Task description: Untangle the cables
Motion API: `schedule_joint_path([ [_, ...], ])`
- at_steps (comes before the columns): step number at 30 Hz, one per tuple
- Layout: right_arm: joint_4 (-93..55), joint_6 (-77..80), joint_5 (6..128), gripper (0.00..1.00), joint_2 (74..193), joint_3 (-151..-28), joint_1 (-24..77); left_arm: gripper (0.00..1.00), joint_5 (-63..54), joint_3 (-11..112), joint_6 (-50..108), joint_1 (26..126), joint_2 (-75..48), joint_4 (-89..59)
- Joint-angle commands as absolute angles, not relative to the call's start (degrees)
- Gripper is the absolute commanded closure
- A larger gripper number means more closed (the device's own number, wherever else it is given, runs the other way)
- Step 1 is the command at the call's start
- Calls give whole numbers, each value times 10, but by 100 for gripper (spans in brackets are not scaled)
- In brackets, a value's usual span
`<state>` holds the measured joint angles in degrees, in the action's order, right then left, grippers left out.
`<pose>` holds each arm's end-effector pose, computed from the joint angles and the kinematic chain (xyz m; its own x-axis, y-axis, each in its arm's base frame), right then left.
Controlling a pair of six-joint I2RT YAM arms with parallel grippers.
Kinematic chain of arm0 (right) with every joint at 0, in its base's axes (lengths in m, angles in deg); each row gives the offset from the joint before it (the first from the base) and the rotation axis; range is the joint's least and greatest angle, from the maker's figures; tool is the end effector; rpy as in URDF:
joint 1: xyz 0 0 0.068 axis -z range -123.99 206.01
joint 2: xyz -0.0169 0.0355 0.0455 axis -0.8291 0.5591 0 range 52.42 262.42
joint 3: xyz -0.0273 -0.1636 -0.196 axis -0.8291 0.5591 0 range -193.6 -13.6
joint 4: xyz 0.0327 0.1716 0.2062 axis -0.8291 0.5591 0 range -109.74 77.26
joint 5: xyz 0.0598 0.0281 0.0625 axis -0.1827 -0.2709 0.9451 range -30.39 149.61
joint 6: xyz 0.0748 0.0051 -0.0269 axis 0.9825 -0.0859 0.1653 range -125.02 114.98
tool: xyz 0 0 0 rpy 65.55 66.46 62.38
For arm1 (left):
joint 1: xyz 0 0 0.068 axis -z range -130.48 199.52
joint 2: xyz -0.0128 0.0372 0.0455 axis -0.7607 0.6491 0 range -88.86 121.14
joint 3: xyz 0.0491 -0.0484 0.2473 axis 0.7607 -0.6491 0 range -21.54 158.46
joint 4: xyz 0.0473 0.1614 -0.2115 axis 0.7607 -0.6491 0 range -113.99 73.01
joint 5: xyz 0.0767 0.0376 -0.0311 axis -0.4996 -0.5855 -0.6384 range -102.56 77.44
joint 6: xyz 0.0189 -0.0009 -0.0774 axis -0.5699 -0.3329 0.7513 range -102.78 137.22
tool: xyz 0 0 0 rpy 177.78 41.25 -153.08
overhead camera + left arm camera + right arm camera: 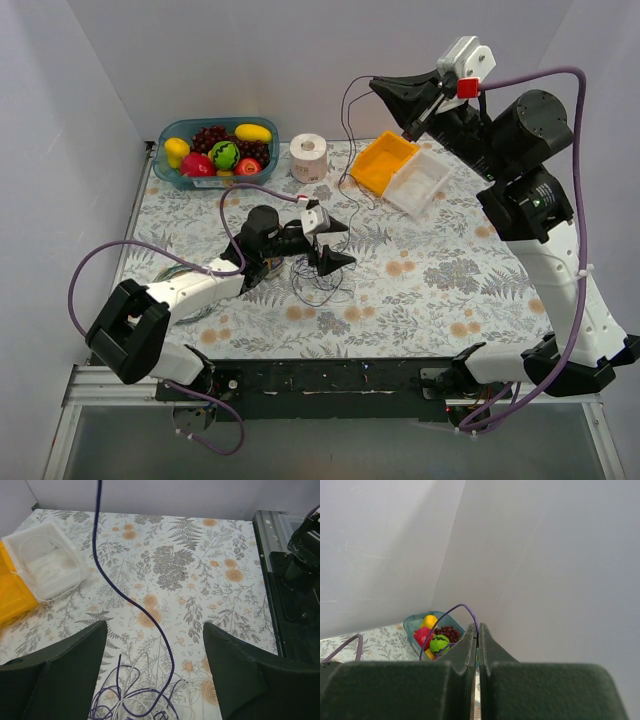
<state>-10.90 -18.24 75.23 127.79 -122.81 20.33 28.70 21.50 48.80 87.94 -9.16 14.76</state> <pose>0.2024 0.1680 0.6036 0.5078 0.0936 -0.8564 -0.6614 0.6793 -0.3180 0.2388 -0.2472 0.2424 -0.5713 -0.0494 -0.8193 0.8014 0.1818 -0.5698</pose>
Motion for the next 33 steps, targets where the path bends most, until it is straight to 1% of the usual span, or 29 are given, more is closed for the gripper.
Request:
schedule_joint_path([
  [1, -154, -174, 753, 99, 1251, -1210, 204, 29, 293, 236, 501, 895, -82, 143],
  [3, -155, -176, 751, 99, 1247, -1208, 205, 47, 274, 235, 502, 897, -78, 146],
  [4, -154, -179, 747, 99, 1245, -1206, 204, 75, 268, 234, 504, 898, -79, 150],
  [5, -153, -182, 745, 99, 1243, -1203, 204, 88, 262, 235, 505, 897, -81, 149],
  [6, -151, -185, 741, 99, 1241, -1201, 204, 96, 250, 237, 506, 897, -87, 146],
  [7, -148, -189, 730, 99, 1241, -1200, 204, 99, 245, 243, 506, 897, -92, 137],
  [9, -137, -194, 714, 99, 1246, -1200, 204, 100, 240, 249, 504, 897, -106, 122],
  [12, -116, -209, 676, 99, 1259, -1194, 204, 100, 251, 278, 499, 897, -141, 58],
  [17, -84, -222, 629, 99, 1284, -1177, 211, 100, 309, 341, 466, 895, -213, -126],
  [20, -71, -219, 625, 99, 1300, -1170, 227, 100, 353, 400, 465, 886, -225, -221],
  [21, -66, -213, 628, 99, 1311, -1171, 238, 100, 361, 434, 468, 879, -223, -239],
  [24, -54, -201, 654, 99, 1330, -1171, 257, 99, 374, 471, 453, 868, -201, -322],
  [26, -53, -191, 669, 99, 1336, -1166, 260, 99, 386, 500, 384, 855, -169, -466],
  [27, -53, -188, 672, 99, 1340, -1163, 260, 100, 371, 502, 344, 841, -130, -513],
  [28, -53, -185, 677, 99, 1342, -1160, 260, 100, 355, 497, 345, 833, -117, -535],
  [30, -60, -184, 706, 99, 1333, -1138, 260, 100, 359, 494, 393, 798, -106, -498],
  [31, -68, -184, 716, 99, 1327, -1127, 260, 100, 367, 487, 445, 789, -119, -419],
  [33, -84, -185, 738, 99, 1308, -1092, 260, 100, 349, 448, 477, 783, -143, -328],
])
